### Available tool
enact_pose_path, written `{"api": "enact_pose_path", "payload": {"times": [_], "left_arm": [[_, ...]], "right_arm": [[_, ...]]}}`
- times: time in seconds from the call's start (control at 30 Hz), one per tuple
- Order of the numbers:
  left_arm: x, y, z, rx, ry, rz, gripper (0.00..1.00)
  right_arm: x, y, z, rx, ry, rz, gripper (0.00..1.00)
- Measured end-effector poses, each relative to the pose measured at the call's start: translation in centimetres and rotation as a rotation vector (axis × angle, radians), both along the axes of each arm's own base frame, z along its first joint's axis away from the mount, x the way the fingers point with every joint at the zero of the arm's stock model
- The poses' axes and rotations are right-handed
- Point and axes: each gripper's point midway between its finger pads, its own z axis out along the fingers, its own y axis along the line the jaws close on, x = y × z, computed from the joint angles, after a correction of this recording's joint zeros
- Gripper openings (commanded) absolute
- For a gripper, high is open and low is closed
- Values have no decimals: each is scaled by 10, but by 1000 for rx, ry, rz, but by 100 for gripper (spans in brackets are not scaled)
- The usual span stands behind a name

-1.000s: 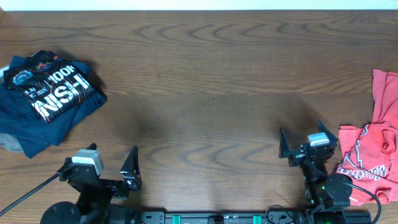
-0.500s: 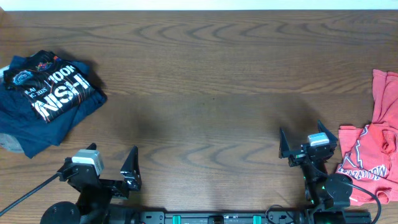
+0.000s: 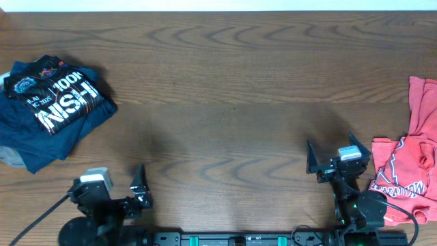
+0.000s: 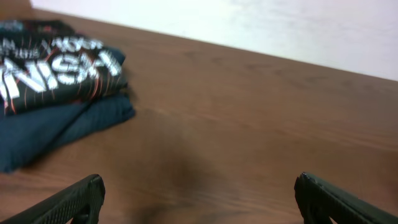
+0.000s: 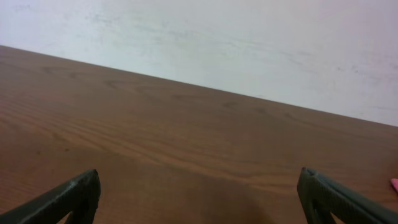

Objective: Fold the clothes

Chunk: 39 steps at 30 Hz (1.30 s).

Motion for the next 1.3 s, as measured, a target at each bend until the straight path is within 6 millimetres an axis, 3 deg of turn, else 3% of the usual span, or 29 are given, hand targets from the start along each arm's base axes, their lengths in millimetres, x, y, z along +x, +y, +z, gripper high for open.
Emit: {"api": "enact_pose_path", "payload": {"times": [0.2, 0.4, 0.5, 1.3], "left_arm": [[31, 10, -49, 1, -16, 51, 98], [72, 14, -64, 8, -179, 55, 98], [82, 15, -78, 9, -217, 55, 98], [86, 17, -76, 14, -265, 67, 98]], "right_arm": [[0, 0, 0, 0, 0, 2, 99], [0, 1, 0, 0, 0, 3, 99], [0, 1, 0, 0, 0, 3, 99], [0, 1, 0, 0, 0, 2, 99]]}}
